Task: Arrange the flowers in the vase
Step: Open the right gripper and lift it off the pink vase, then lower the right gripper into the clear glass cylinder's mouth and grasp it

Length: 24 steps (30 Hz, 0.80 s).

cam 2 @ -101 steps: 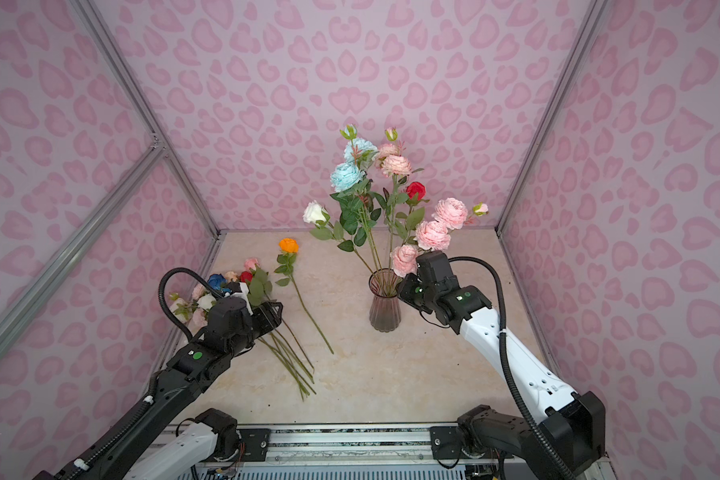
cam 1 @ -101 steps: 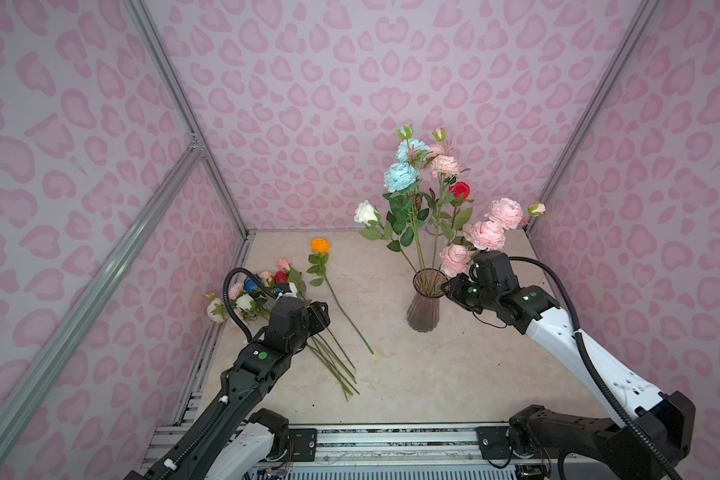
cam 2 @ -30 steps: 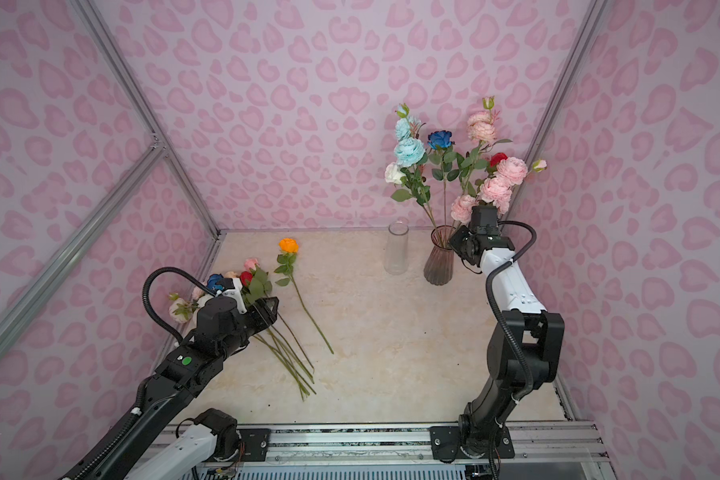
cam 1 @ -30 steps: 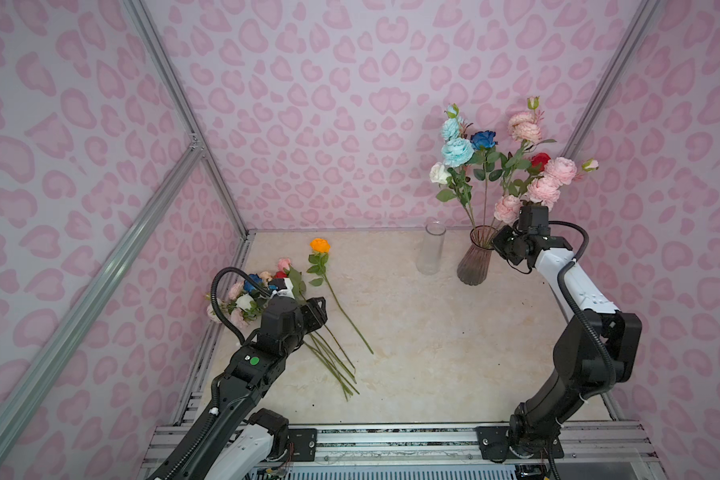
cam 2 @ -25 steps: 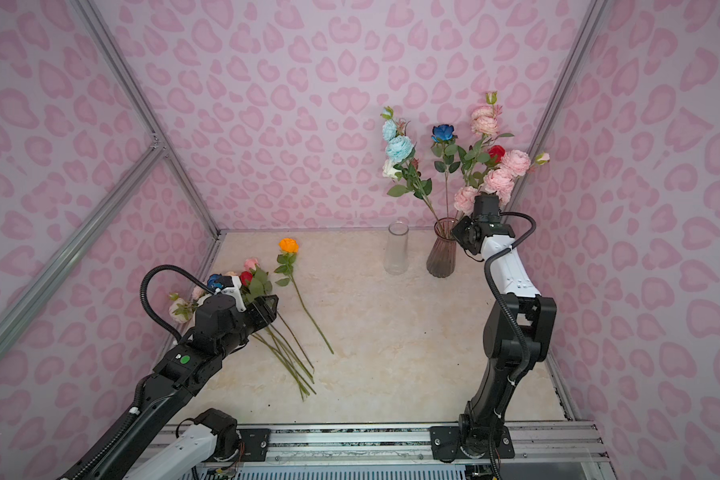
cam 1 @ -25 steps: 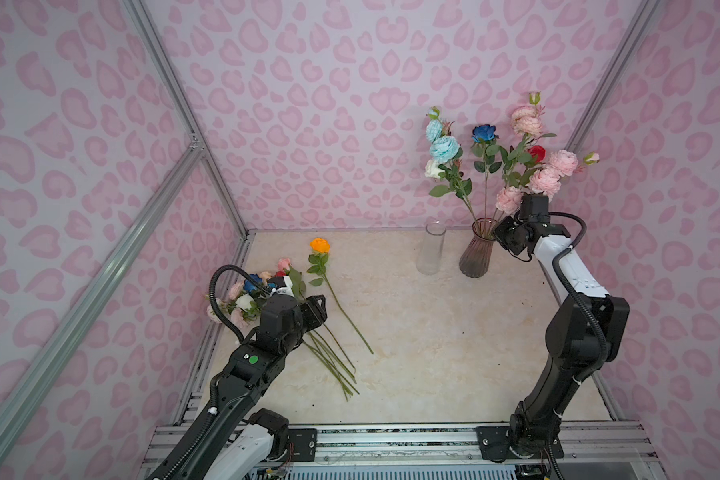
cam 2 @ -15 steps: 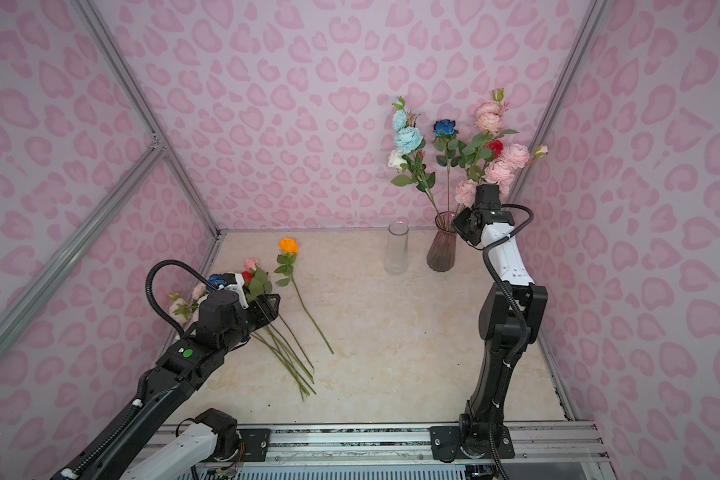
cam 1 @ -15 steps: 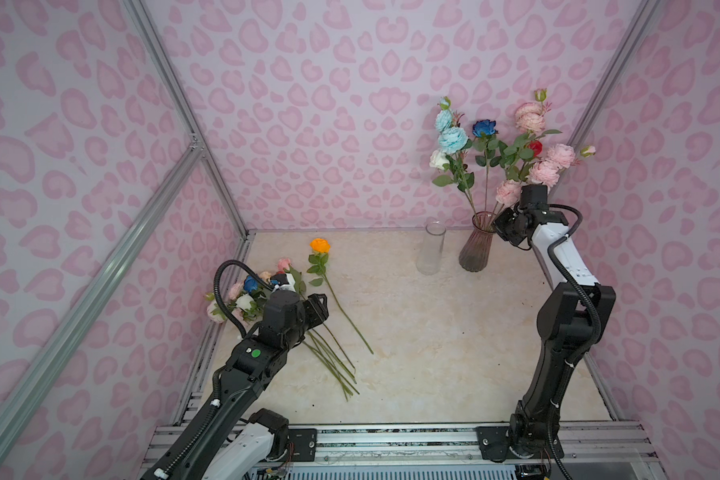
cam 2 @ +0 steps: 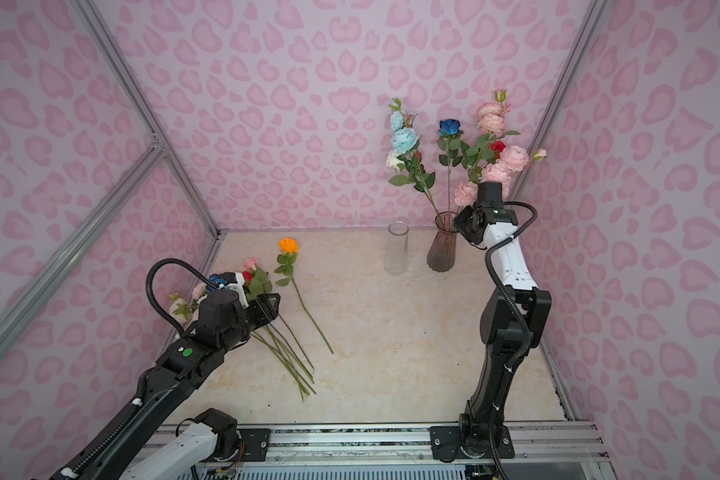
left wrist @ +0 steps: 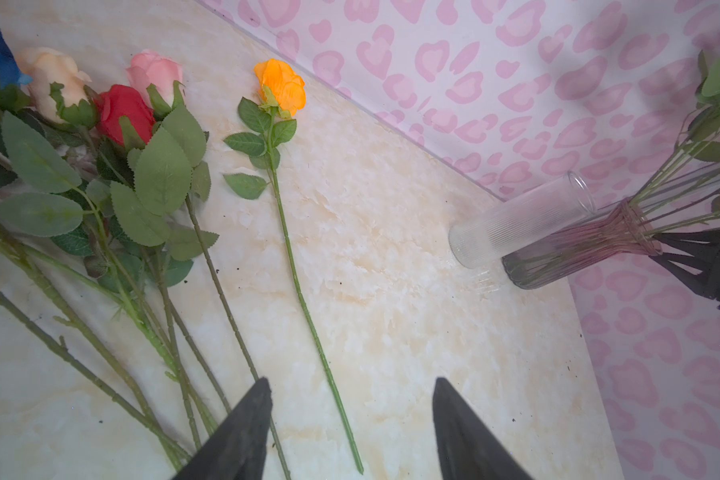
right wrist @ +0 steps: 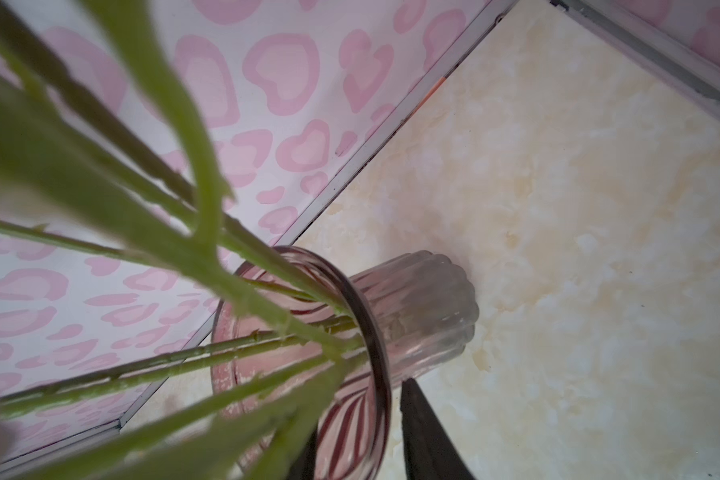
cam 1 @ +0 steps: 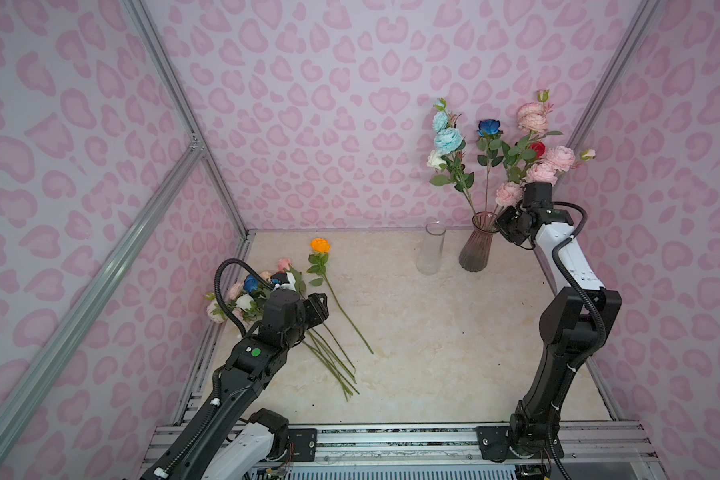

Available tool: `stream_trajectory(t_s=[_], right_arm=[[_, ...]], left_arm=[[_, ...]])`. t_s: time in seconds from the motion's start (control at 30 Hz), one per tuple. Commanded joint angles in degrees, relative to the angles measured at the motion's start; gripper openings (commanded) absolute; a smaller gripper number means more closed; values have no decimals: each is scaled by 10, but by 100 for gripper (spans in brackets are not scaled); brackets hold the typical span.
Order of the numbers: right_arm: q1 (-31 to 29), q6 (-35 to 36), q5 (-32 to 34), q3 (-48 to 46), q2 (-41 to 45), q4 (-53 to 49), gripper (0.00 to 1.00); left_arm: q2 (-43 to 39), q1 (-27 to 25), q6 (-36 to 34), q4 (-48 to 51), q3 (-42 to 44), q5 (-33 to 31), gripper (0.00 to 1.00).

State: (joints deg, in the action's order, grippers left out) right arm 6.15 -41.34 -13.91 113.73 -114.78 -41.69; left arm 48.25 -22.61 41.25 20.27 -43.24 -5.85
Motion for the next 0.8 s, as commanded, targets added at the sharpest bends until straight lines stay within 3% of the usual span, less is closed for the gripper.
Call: stream_trajectory(t_s=[0.0, 0.2, 0.4, 0.77], right_arm=[[0, 8, 8, -11, 11, 2, 38], [0, 13, 30, -81, 74, 16, 44], [-3, -4, 23, -214, 168, 85, 47], [-46, 40, 44, -256, 242, 77, 45]], left_arm=[[-2, 0, -7, 0, -8, 1, 63], [-10, 0, -7, 4, -6, -1, 63], [-18, 0, -5, 5, -8, -1, 65], [-21, 0, -6, 10, -8, -5, 65]])
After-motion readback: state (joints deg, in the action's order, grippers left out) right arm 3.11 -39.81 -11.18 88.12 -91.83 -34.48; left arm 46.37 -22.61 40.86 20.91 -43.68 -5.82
